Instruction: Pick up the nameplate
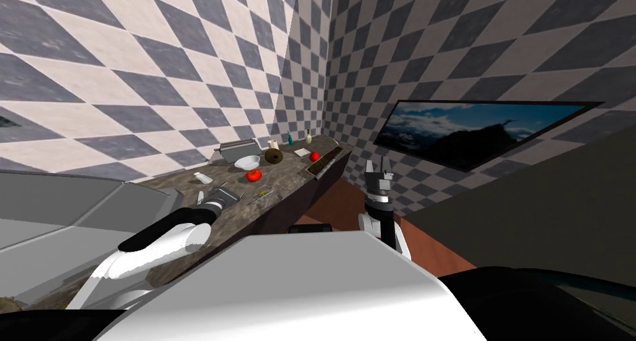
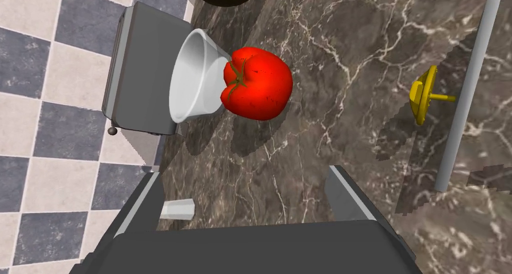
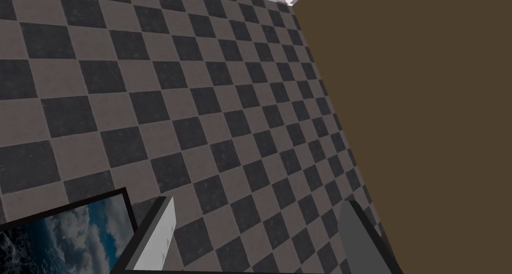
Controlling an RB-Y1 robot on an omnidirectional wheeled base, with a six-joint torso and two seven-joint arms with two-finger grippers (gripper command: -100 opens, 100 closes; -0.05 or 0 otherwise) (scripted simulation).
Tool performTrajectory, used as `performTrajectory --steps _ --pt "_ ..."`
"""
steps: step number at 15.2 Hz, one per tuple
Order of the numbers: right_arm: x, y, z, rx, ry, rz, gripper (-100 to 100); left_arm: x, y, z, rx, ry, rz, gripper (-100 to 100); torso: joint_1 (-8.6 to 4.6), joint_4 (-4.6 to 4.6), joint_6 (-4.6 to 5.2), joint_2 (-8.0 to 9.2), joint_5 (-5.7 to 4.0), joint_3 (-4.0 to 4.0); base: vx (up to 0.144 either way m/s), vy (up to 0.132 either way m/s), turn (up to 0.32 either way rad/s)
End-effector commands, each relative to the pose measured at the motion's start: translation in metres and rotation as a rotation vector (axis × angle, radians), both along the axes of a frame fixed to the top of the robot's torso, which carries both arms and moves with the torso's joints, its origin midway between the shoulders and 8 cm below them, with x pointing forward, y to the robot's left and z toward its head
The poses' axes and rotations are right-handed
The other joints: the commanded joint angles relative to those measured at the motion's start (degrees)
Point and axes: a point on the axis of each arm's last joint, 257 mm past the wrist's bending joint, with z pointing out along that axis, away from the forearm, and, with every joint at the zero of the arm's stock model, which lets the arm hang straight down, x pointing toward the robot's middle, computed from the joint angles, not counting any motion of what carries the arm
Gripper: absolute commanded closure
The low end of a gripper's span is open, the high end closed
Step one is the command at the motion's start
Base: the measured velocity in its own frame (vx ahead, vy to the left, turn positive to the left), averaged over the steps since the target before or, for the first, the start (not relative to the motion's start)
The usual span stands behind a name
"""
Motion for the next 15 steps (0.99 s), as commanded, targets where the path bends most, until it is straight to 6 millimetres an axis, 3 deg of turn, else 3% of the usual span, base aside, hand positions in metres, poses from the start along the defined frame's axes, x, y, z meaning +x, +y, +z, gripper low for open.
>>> performTrajectory --steps 1,15 --pt "0.000 0.000 0.000 0.000 0.000 0.000 0 -0.006 0.000 -0.009 -0.028 0.036 0.013 -100 0.00 0.00 0.00 0.00 0.00 0.00 -0.004 0.007 -0.111" --pt "0.000 0.000 0.000 0.000 0.000 0.000 0 -0.063 0.012 -0.067 -0.284 0.226 0.174 -100 0.00 0.00 0.00 -0.02 0.00 -0.01 -0.002 0.006 -0.197"
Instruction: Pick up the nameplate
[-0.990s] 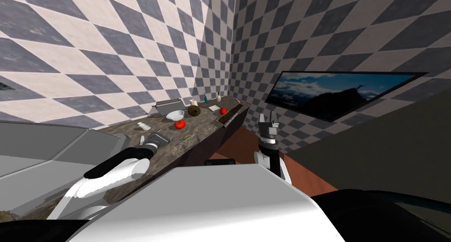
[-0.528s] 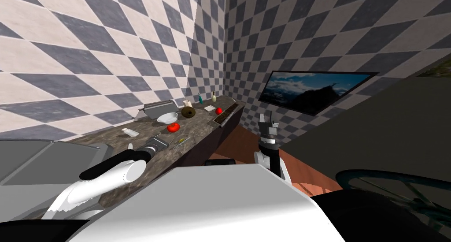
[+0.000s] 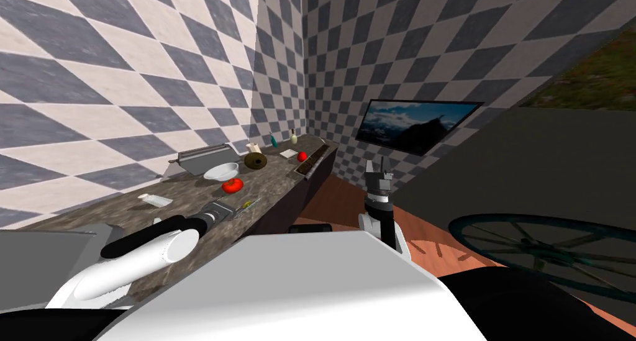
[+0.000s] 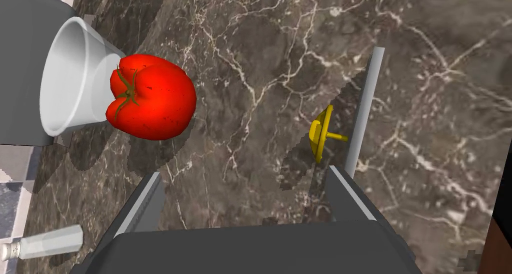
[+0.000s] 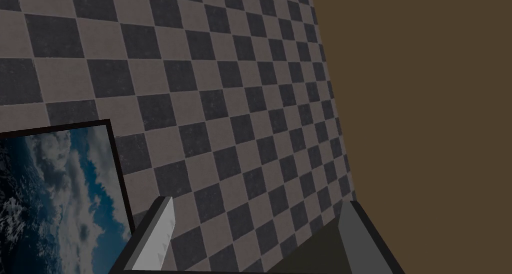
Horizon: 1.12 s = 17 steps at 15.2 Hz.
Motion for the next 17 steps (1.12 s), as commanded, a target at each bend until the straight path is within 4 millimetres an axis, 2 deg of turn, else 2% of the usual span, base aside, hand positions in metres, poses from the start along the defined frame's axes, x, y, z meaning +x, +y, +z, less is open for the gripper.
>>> performTrajectory --steps 1,14,15,16,17 --pt "0.000 0.000 0.000 0.000 0.000 0.000 0 -0.014 0.003 -0.013 -0.059 0.037 0.042 -100 0.00 0.00 0.00 0.00 0.00 0.00 -0.001 0.010 -0.276" --pt "0.000 0.000 0.000 0.000 0.000 0.000 0 -0.082 -0.006 -0.059 -0.297 0.223 0.214 -100 0.09 -0.01 -0.01 -0.04 0.02 -0.02 0.004 0.018 -0.201" --pt "0.000 0.000 0.000 0.000 0.000 0.000 0 -0.085 -0.007 -0.061 -0.310 0.232 0.224 -100 0.10 -0.01 -0.01 -0.05 0.02 -0.03 0.011 0.034 -0.173" --pt "0.000 0.000 0.000 0.000 0.000 0.000 0 -0.080 -0.006 -0.057 -0.290 0.217 0.209 -100 0.11 -0.01 -0.02 -0.05 0.02 -0.03 0.007 0.025 -0.065" --pt "0.000 0.000 0.000 0.000 0.000 0.000 0 -0.078 -0.004 -0.065 -0.295 0.220 0.213 -100 0.09 -0.01 -0.04 -0.05 0.02 -0.03 0.007 0.008 -0.001"
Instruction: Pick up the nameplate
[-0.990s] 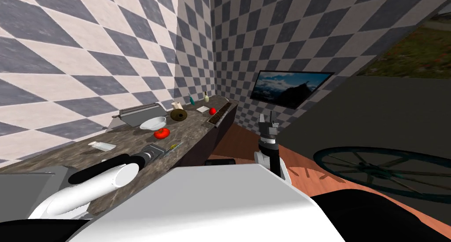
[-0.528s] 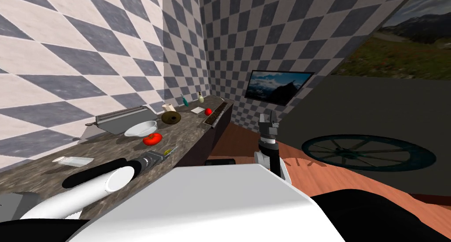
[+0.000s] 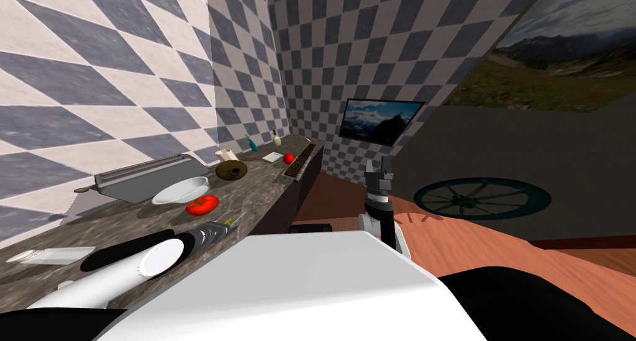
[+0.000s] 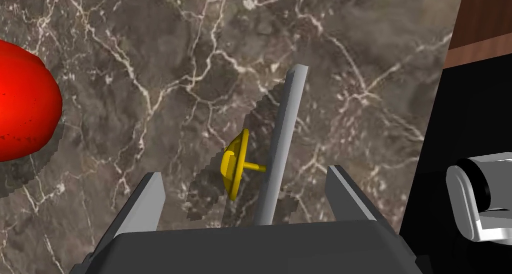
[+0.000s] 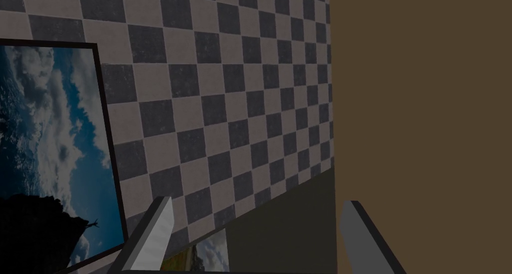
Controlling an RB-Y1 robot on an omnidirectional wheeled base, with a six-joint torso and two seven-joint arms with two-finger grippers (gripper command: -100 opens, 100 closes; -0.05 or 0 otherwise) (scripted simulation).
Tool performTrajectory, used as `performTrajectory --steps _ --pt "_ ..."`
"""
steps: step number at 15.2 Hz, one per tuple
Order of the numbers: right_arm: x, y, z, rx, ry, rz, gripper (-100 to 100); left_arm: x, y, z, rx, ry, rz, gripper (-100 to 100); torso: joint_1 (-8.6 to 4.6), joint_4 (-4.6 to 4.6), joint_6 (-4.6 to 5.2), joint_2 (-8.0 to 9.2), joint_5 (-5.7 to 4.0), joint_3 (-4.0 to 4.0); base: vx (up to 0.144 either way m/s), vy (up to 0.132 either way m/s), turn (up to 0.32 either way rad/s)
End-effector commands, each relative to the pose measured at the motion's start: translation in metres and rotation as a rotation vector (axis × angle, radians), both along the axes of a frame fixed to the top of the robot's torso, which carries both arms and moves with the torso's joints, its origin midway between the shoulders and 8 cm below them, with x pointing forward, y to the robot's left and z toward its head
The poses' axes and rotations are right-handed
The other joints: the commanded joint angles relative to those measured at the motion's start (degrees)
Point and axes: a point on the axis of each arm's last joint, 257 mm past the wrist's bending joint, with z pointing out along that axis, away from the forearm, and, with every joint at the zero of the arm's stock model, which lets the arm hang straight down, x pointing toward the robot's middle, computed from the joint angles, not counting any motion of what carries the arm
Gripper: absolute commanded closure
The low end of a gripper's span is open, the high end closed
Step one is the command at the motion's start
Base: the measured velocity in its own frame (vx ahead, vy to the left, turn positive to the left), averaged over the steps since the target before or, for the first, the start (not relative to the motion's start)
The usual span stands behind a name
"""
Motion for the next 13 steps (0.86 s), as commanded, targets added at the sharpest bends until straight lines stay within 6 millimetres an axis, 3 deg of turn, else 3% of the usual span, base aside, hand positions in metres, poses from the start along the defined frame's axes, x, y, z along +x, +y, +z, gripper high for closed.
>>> performTrajectory --steps 1,4,5,13 --pt "0.000 0.000 0.000 0.000 0.000 0.000 0 0.003 0.003 -0.006 0.002 -0.003 -0.001 -100 0.00 0.00 0.00 0.00 0.00 0.00 0.013 -0.002 -0.001" --pt "0.000 0.000 0.000 0.000 0.000 0.000 0 0.004 0.003 -0.009 0.001 -0.002 0.000 -100 -0.09 -0.01 0.00 -0.04 -0.02 -0.02 0.014 -0.007 0.001" --pt "0.000 0.000 0.000 0.000 0.000 0.000 0 0.005 0.004 -0.010 0.003 -0.003 -0.001 100 -0.10 -0.01 0.00 -0.03 -0.03 -0.02 0.000 0.000 0.000" --pt "0.000 0.000 0.000 0.000 0.000 0.000 0 0.001 0.001 -0.001 0.003 -0.004 -0.001 100 -0.04 0.02 -0.04 0.11 -0.03 0.06 -0.007 0.002 0.002"
